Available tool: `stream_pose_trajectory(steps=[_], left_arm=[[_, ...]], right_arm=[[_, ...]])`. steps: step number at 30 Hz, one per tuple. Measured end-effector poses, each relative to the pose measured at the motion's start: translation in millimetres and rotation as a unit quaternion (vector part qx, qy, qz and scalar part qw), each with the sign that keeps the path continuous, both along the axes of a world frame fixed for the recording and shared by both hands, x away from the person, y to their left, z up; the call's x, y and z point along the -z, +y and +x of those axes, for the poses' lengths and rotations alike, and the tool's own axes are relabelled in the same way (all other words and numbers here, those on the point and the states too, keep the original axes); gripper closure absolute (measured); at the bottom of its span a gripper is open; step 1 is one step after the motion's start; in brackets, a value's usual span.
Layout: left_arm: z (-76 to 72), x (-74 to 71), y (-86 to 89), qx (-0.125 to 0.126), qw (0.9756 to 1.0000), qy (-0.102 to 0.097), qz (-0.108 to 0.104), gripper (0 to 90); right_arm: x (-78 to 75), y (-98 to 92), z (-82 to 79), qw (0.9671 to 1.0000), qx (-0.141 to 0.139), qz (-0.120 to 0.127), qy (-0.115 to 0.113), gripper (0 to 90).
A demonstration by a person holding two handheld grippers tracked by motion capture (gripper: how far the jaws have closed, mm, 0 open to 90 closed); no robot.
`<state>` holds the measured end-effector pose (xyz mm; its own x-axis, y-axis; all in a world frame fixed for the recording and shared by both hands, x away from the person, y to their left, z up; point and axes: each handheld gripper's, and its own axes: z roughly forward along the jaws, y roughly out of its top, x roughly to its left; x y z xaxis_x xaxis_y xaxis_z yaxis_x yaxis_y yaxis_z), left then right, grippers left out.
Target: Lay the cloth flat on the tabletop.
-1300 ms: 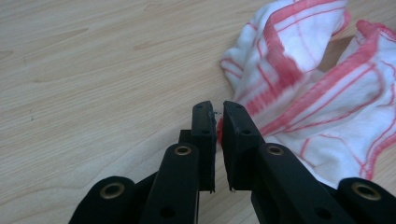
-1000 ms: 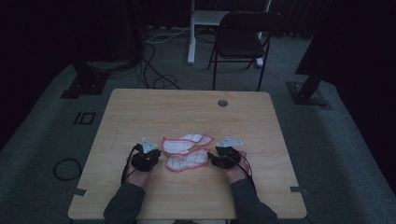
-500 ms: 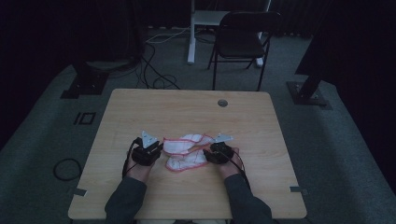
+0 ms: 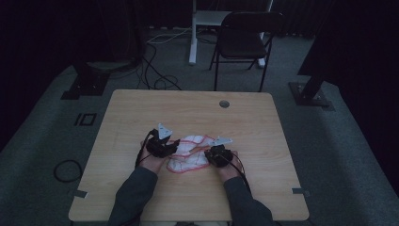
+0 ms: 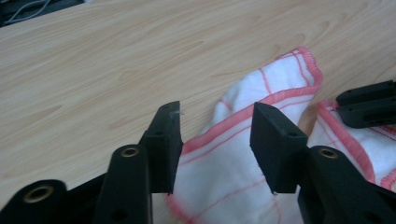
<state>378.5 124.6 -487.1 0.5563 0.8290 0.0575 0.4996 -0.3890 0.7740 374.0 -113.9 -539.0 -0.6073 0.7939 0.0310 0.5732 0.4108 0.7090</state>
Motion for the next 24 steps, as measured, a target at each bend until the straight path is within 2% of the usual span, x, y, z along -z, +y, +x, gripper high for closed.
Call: stream_pose_trajectory(steps=[4,8,15,19,24], left_arm=[[5.9,2.1,-14.0,0.020,0.9997,0.013,0.006,50.9],[8.7,2.7,-28.3,0.048,0.9986,0.014,0.018,49.8],[17.6,9.4,-44.4,0.066,0.9967,0.035,0.032,46.7],[18.7,11.1,-51.7,0.073,0.9960,0.037,0.037,45.2],[22.5,13.1,-64.5,0.085,0.9939,0.046,0.054,49.8]], right_arm=[[0.0,1.4,-1.2,1.0000,-0.001,-0.002,-0.002,87.1],[-0.3,0.7,-1.4,1.0000,-0.001,-0.001,-0.001,87.9],[-1.2,-3.0,-9.4,1.0000,-0.007,0.004,-0.004,89.1],[-4.6,-6.8,-15.6,0.9998,-0.011,0.010,-0.010,89.2],[-10.8,-9.5,-22.2,0.9996,-0.018,0.016,-0.016,89.2]])
